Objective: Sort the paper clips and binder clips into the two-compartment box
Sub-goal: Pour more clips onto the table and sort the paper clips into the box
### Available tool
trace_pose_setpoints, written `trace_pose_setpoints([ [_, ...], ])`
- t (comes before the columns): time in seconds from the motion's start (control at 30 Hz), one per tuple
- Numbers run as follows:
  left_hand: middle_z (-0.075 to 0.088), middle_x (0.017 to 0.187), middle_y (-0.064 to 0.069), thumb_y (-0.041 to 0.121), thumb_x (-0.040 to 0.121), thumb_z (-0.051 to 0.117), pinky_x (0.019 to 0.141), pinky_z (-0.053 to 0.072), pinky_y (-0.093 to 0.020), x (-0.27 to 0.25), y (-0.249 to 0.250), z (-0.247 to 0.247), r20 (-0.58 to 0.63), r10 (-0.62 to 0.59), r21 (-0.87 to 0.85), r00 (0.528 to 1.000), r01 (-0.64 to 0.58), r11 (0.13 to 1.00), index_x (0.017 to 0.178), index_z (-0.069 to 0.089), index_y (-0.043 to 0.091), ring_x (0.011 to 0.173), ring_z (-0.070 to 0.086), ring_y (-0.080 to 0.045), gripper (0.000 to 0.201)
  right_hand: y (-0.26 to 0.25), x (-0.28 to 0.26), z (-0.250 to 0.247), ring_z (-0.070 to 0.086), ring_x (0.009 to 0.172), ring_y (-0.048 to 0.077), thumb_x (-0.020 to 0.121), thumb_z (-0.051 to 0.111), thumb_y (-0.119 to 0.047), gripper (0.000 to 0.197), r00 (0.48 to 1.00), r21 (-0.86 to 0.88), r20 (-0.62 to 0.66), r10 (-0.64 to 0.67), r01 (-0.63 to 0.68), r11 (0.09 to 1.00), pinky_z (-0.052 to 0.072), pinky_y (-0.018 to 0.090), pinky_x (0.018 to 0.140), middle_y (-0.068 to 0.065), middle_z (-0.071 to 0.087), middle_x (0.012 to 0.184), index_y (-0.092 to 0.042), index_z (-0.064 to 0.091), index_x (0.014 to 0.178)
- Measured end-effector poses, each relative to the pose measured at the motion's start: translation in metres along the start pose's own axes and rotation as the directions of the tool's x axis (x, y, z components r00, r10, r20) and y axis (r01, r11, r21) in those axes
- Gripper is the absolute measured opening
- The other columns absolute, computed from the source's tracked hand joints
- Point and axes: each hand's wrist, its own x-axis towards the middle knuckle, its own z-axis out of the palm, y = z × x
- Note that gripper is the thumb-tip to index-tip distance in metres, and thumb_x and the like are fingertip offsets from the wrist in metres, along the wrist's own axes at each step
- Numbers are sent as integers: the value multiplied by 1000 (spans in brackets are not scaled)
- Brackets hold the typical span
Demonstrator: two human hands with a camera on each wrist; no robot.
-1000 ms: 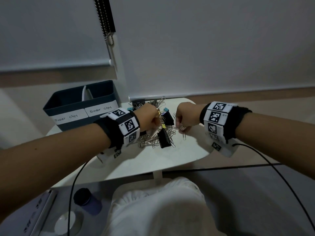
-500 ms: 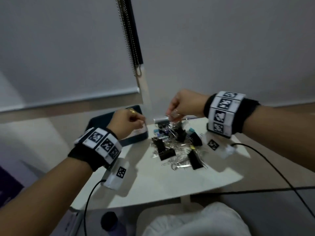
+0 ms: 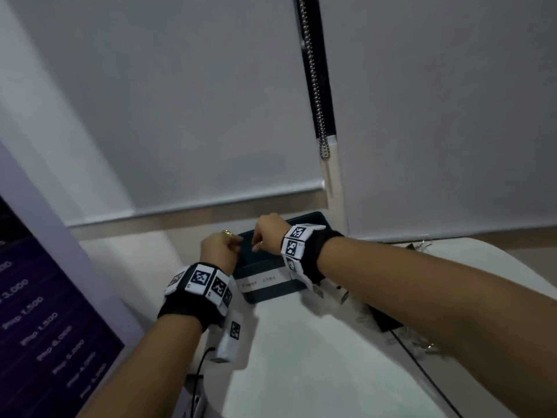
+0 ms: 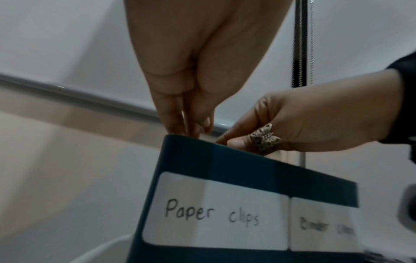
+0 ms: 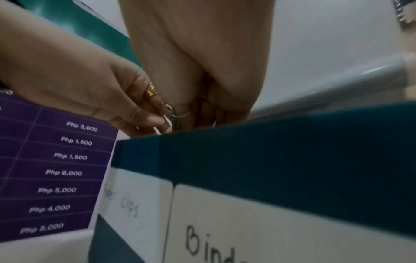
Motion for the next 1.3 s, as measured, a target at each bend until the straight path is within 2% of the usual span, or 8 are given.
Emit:
trace_pose_setpoints([
  [0.3,68,88,2,13,82,68,69,46,-6,-75,46,6,11,385,-184,923,-376,908,93,72,12,74,61,-6,12,38,-105,-49,65,92,13,84,66,-18,22,995,-112,-46,-89,84,990,40,10,70,2,72,103,-12,72,104],
  [0.5,65,115,-2,10,91,43,95,45,-24,-142,100,48,446,762,-255,470,-749,612,112,68,14,104,59,-14,33,90,-246,-47,65,84,9,81,61,-11,23,978,-234,206,11,38,972,35,9,65,-4,74,97,-20,75,97],
  [0.7,26,153,-4,22,99,37,111,26,-22,-169,135,86,688,677,-253,259,-790,559,132,45,7,136,31,-16,37,136,-311,5,63,97,24,84,54,-17,16,986,-206,164,-1,35,978,42,29,92,5,69,101,-8,67,86],
  [0.83,12,158,3,32,99,37,115,24,-23,-177,128,86,728,620,-190,293,-783,593,142,35,13,142,23,-11,47,136,-332,20,58,108,22,76,64,-3,23,990,-19,-138,13,-16,1000,26,2,99,13,68,110,-4,71,98],
  [0.93,33,150,4,27,98,41,112,30,-23,-181,122,77,695,608,-185,385,-721,668,137,45,15,134,38,-10,41,140,-332,19,40,132,21,80,70,-22,54,952,59,-223,210,-201,978,27,19,109,5,49,139,-17,53,131],
  [1.1,67,95,2,28,88,58,80,47,-25,-186,131,76,514,577,-45,635,-651,757,97,69,13,87,60,-12,20,141,-324,31,51,121,24,87,62,-20,32,945,54,-185,270,-265,963,31,26,112,10,61,124,-5,65,115],
  [1.2,65,92,-3,19,82,69,61,36,-9,-193,140,87,512,482,-63,711,-529,846,74,58,14,77,51,-10,15,136,-322,39,52,119,27,89,57,-14,25,936,68,-232,266,-257,964,41,31,102,12,60,126,-1,69,108],
  [1.3,62,106,-11,-1,82,65,54,37,-4,-199,142,95,508,381,-118,773,-376,919,54,33,23,86,56,-14,49,135,-317,42,56,113,28,90,53,-7,23,928,97,-251,275,-258,961,42,30,94,13,62,121,1,69,104],
])
